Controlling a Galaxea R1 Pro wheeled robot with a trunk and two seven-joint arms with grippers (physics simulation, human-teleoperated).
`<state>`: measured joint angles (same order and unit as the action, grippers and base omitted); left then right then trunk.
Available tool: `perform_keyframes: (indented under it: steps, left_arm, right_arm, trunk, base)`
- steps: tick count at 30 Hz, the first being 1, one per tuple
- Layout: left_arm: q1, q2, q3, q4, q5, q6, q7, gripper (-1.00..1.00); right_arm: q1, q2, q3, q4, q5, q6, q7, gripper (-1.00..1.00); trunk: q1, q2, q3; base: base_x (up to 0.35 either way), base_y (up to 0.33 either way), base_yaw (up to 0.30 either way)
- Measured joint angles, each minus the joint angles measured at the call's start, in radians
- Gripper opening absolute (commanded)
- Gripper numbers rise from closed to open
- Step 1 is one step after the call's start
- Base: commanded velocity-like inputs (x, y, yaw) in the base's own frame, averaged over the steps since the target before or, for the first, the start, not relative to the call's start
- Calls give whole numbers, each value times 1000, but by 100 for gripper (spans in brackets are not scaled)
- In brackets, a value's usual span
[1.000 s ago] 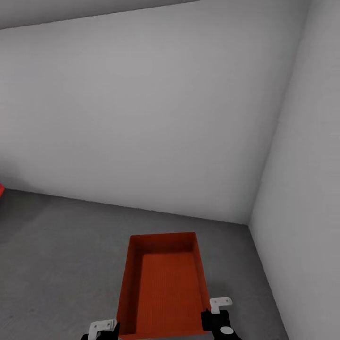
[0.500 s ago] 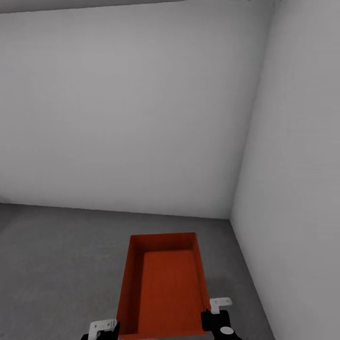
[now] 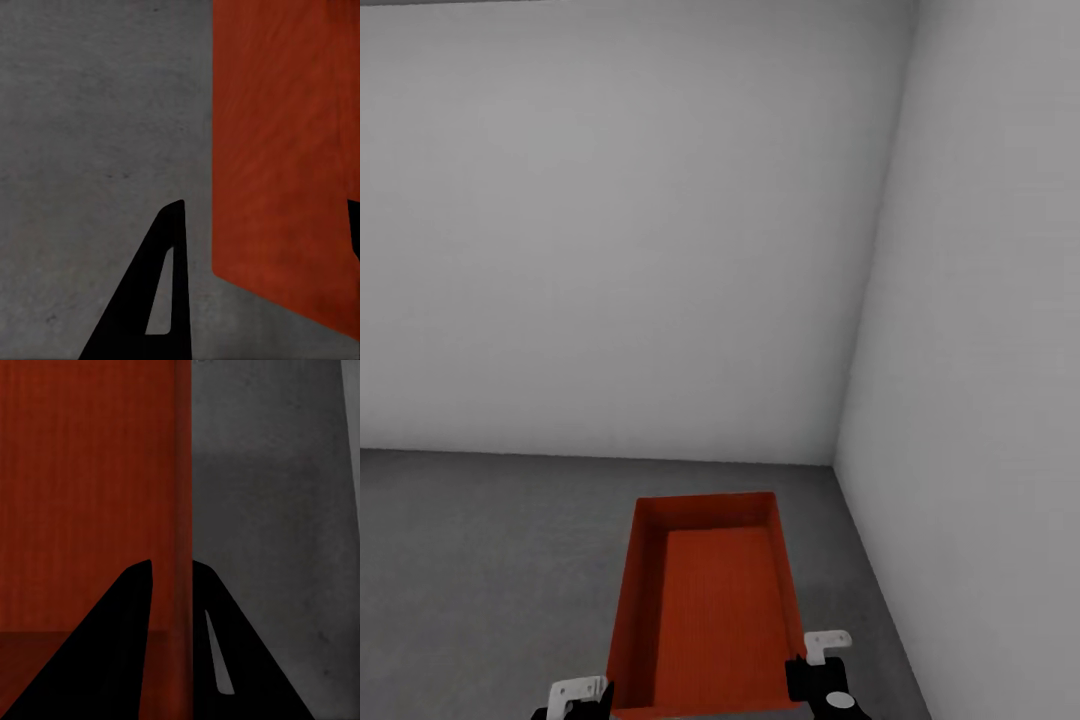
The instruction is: Move the two storage containers from the living room to the garage. In the garage, place one container on the floor and stack the other container on top of it (either order is fine).
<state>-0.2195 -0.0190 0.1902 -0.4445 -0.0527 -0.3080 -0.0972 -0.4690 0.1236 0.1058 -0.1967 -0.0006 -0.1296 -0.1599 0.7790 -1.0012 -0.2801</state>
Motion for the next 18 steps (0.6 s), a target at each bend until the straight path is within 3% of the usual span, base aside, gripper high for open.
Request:
perform_keyframes:
  steps: [18]
  left_arm:
    - [0, 0, 0, 0, 0, 0, 0, -100]
  right_arm:
    - [0, 0, 1, 0, 0, 0, 0, -100]
  trunk:
    - [0, 0, 0]
  base:
    - [344, 0, 0]
